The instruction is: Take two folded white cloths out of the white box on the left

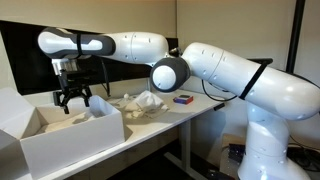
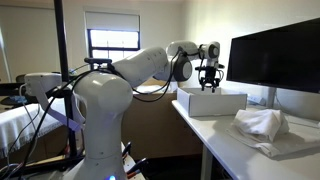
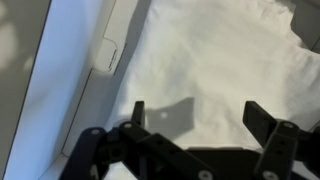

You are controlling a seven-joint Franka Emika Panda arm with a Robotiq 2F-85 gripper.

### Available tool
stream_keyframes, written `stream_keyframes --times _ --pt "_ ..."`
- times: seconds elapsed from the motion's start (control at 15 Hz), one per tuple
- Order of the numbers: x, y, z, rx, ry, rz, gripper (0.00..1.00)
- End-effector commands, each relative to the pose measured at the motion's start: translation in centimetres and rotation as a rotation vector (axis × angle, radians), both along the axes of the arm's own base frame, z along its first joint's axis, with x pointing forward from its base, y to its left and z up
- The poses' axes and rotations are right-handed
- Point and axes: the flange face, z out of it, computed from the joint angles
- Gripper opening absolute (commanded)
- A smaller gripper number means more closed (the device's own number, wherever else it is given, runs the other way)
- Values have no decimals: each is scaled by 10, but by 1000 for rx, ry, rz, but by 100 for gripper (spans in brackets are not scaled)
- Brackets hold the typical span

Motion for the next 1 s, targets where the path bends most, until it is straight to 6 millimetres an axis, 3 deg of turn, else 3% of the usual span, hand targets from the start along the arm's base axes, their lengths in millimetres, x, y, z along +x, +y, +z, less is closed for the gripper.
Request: stream_keyframes --times 0.0,0.53,0.93 --pt "0 -5 9 -47 -19 -21 100" --pt "3 -5 -1 -40 -22 -18 100" --pt "11 -25 -11 -71 -32 -67 100"
